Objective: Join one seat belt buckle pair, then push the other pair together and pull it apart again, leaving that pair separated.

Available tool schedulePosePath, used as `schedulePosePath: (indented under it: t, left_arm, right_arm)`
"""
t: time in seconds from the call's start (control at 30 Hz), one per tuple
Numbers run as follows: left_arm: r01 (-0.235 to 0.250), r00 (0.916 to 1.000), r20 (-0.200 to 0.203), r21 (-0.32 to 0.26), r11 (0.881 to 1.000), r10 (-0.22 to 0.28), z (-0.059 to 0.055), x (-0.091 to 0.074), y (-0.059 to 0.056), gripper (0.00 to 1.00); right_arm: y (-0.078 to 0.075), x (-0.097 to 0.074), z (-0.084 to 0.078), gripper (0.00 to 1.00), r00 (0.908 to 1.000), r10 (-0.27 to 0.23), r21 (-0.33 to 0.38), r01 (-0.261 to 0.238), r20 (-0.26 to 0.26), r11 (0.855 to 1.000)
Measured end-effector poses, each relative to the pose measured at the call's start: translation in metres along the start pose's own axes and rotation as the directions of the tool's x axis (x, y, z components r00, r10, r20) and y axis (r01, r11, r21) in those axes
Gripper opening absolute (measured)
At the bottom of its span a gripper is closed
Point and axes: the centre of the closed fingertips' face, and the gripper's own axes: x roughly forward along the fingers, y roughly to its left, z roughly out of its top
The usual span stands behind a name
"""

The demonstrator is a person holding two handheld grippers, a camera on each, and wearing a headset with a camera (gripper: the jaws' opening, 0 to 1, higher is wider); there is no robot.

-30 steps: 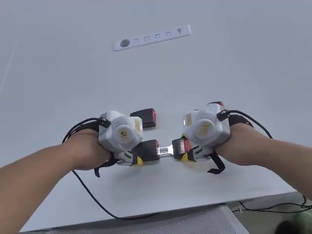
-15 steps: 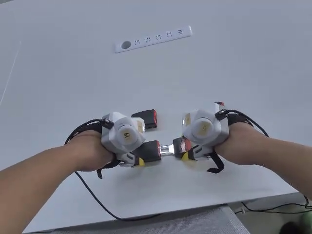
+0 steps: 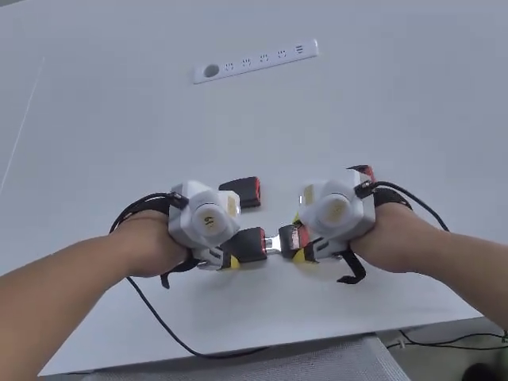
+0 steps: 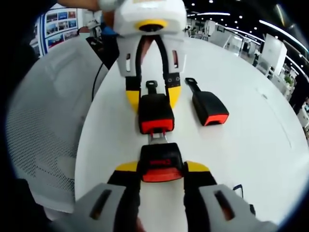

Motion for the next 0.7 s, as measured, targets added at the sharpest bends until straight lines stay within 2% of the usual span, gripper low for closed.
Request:
schedulePosePath:
  t: [0.37, 0.63, 0.7]
  left_arm:
    - [0.005, 1.0, 0.001, 0.008, 1.0, -0.005, -0.003, 0.001, 0.002, 0.32]
    - [0.006, 0.9999, -0.009, 0.01, 1.0, -0.006, -0.003, 0.002, 0.003, 0.32]
    - [0.005, 1.0, -0.003, 0.009, 1.0, -0.005, -0.003, 0.002, 0.002, 0.32]
  right_arm:
    - [-0.002, 0.005, 0.005, 0.32, 0.9999, 0.015, -0.006, -0.015, 0.004, 1.0]
    - [0.002, 0.014, 0.014, 0.31, 1.0, -0.006, -0.018, 0.006, -0.007, 1.0]
    - [0.0, 0.013, 0.012, 0.31, 1.0, -0.004, 0.0, 0.004, 0.009, 1.0]
